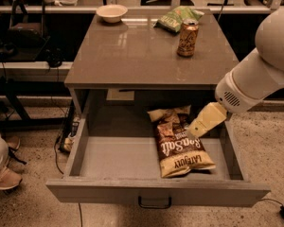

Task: Pick brown chip bag from top drawer and place on counter

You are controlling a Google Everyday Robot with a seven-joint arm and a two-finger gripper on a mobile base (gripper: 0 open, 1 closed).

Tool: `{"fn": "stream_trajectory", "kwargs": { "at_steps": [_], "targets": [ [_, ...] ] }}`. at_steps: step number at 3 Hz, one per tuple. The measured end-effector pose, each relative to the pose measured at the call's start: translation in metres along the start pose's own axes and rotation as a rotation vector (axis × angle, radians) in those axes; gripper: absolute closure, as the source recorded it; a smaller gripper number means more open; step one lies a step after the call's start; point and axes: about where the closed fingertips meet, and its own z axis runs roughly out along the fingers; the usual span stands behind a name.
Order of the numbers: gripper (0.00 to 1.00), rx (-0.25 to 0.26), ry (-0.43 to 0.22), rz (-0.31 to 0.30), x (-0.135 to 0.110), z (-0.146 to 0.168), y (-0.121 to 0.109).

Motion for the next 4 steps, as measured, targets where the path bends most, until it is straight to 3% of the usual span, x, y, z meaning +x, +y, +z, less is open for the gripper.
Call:
{"fn": "stream_trajectory", "kwargs": {
  "at_steps": [1,2,4],
  "targets": [
    [0.0,-0.032,-0.022,0.036,-0.006,0.028,0.008],
    [0.0,-0.061,-0.059,0.109,-0.017,0.074,0.016],
    [0.0,0.012,-0.069,0.259,-0.026,0.153,0.004]
  ]
}}
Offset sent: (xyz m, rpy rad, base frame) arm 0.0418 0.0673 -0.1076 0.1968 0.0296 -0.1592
